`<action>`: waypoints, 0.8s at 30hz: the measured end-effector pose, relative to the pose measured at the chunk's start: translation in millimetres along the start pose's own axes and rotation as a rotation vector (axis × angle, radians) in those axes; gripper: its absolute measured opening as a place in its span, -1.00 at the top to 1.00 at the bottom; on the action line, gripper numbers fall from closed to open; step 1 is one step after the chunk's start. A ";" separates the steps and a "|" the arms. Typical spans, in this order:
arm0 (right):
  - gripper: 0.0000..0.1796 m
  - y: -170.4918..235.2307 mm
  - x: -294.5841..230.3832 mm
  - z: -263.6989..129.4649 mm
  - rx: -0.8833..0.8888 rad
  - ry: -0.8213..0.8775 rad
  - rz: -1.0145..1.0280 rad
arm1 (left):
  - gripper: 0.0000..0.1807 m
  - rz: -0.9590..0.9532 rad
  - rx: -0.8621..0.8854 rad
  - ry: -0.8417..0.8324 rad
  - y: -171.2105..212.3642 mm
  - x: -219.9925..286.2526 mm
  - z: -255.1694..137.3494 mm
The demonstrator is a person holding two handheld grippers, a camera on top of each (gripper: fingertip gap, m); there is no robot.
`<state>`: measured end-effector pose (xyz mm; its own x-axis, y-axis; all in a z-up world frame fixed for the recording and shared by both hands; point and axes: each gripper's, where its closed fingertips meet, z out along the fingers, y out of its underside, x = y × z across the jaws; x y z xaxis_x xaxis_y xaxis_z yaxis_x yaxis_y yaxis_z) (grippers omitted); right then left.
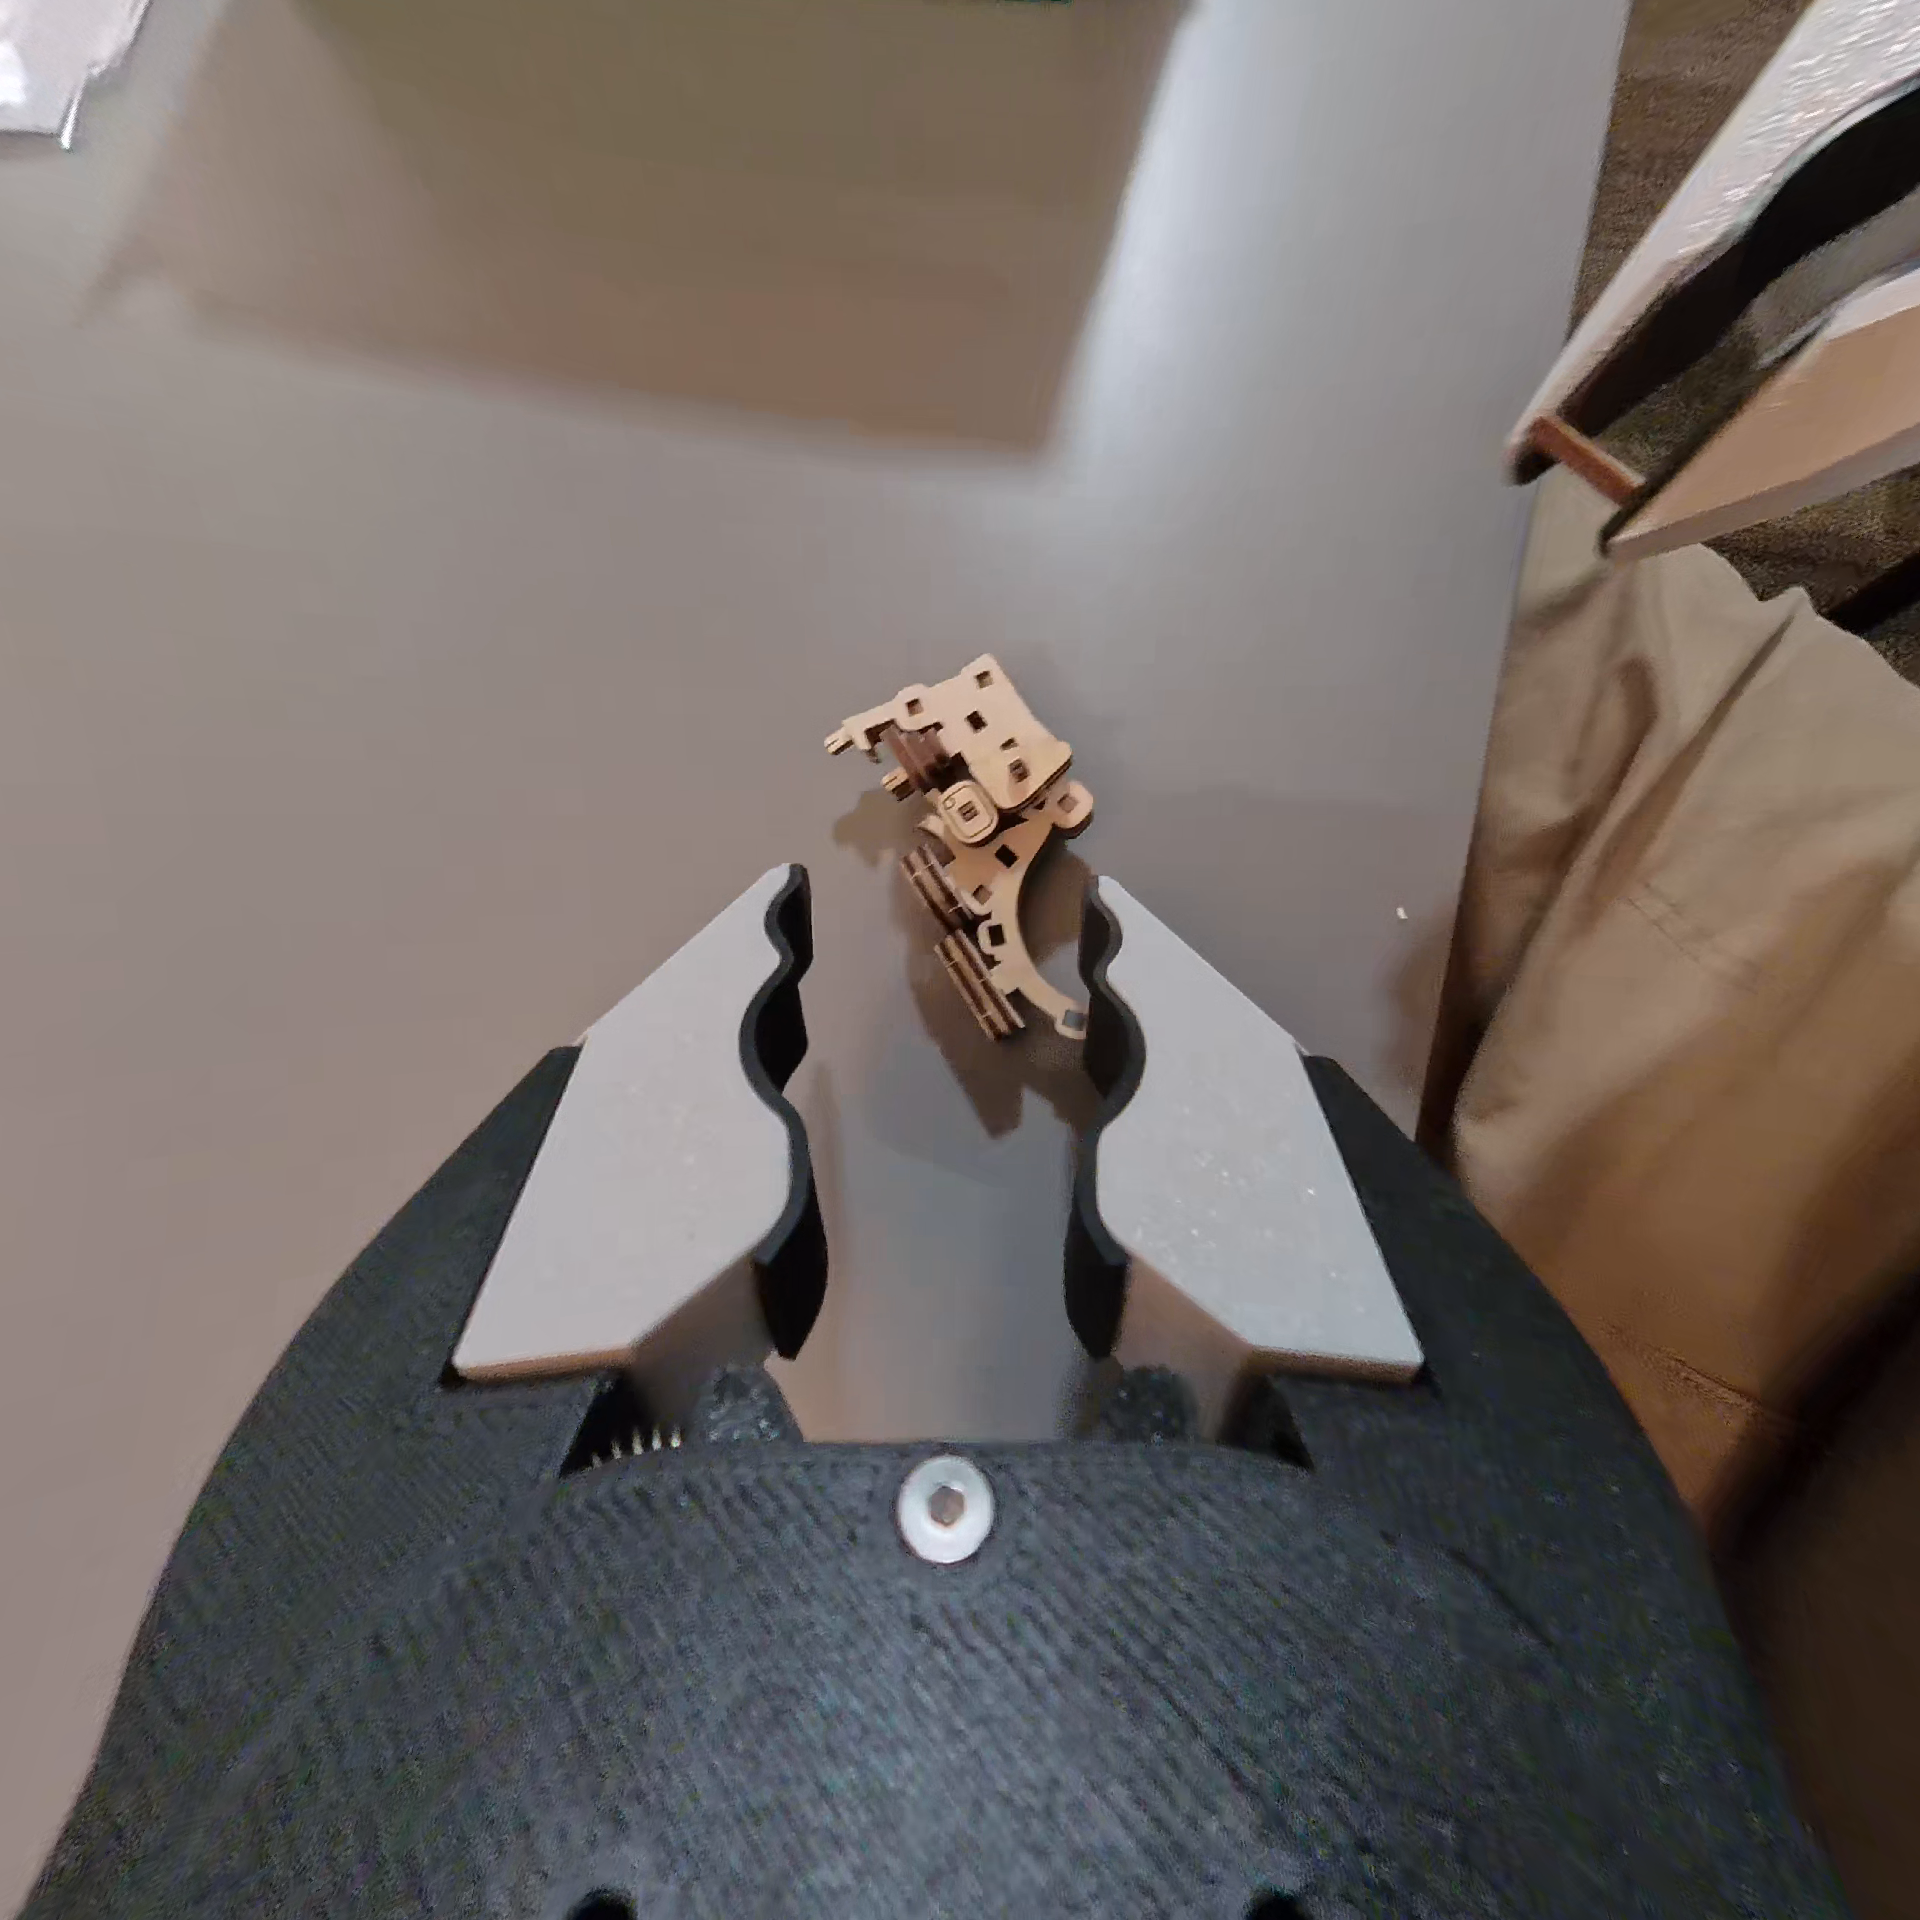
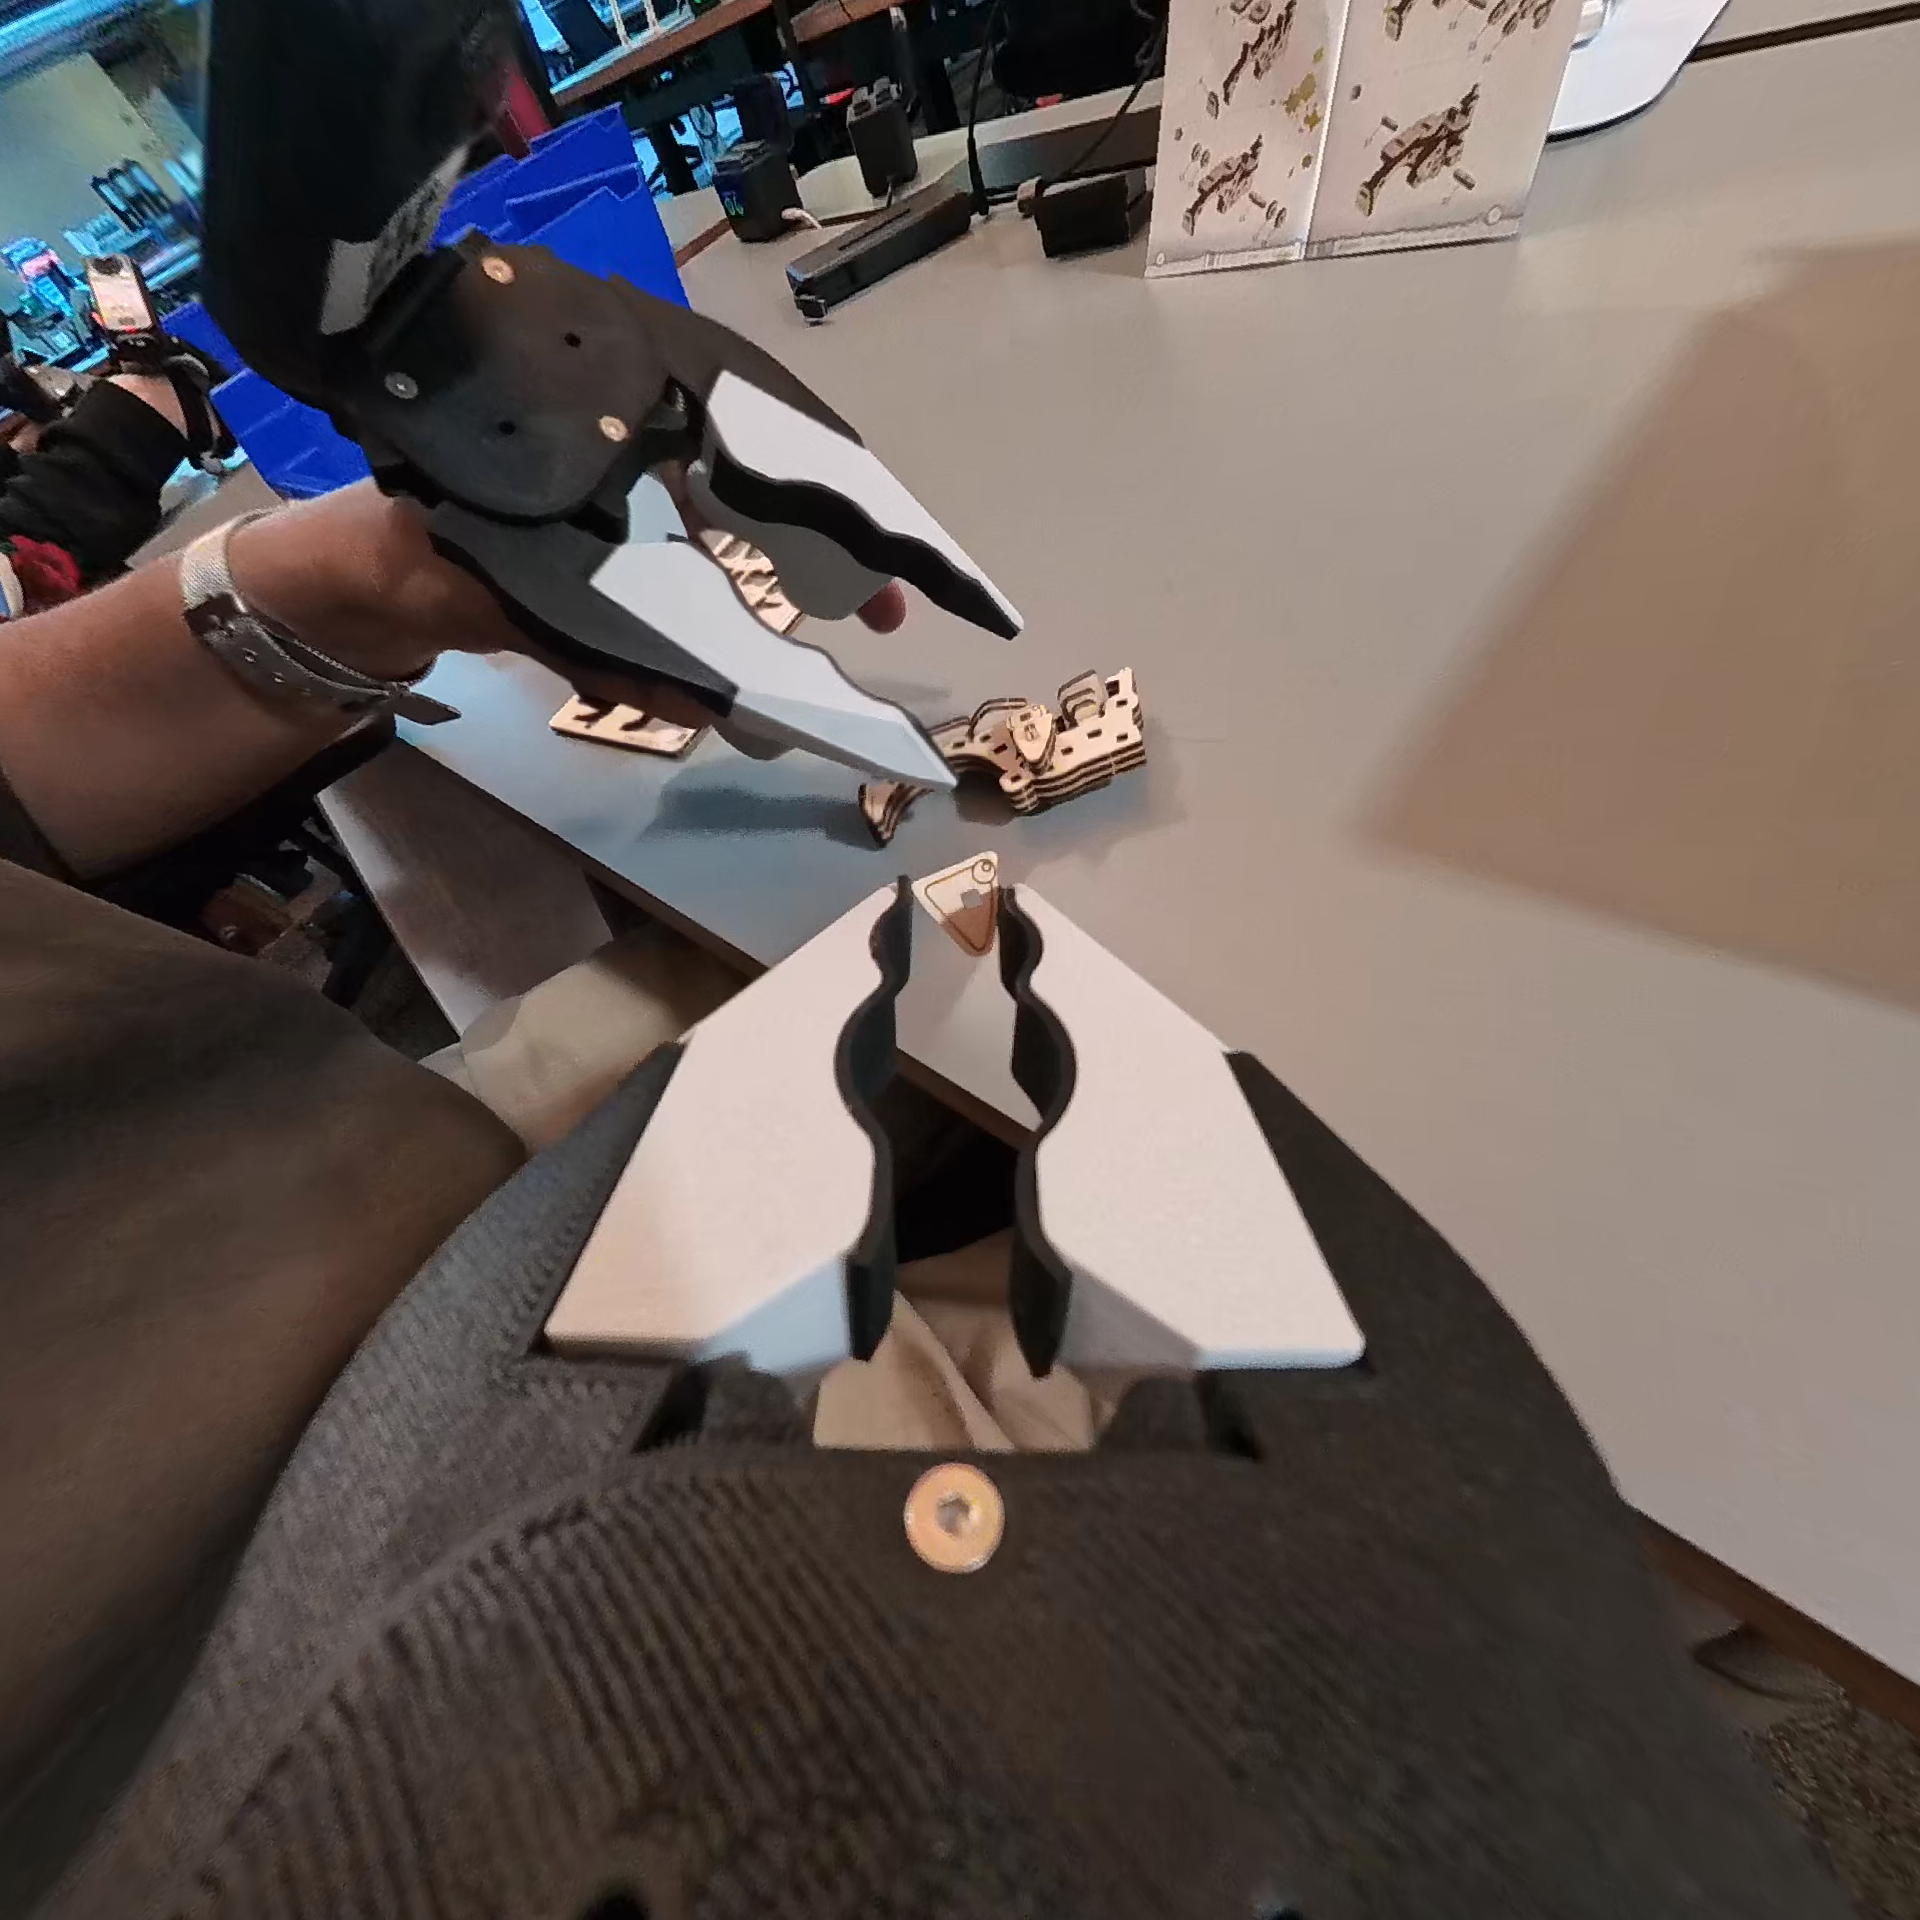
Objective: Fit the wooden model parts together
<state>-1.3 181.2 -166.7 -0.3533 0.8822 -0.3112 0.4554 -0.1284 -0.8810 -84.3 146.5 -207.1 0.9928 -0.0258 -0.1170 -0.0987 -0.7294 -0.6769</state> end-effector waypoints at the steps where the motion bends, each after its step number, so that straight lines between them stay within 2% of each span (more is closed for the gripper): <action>1: 0.83 -0.2 -0.4 0.0 0.003 -0.004 0.004 | 0.44 -0.014 -0.006 0.000 2.2 -1.4 1.2; 14: 0.84 3.3 -8.7 7.9 -0.023 -0.005 -0.052 | 0.44 -0.045 -0.015 0.044 7.5 6.0 17.1; 19: 0.83 2.0 -9.3 7.5 -0.022 0.011 -0.088 | 0.58 -0.085 -0.004 0.080 4.8 11.4 18.7; 24: 0.83 -0.2 -9.6 8.4 -0.016 0.008 -0.098 | 0.65 -0.066 0.013 0.048 4.4 10.0 18.2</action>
<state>-4.9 168.9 -166.4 -0.3900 0.8940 -0.2208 0.4316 -0.0343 -0.9014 -76.1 155.4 -224.5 0.9993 -0.0110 -0.0368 -0.0335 -0.7214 -0.6918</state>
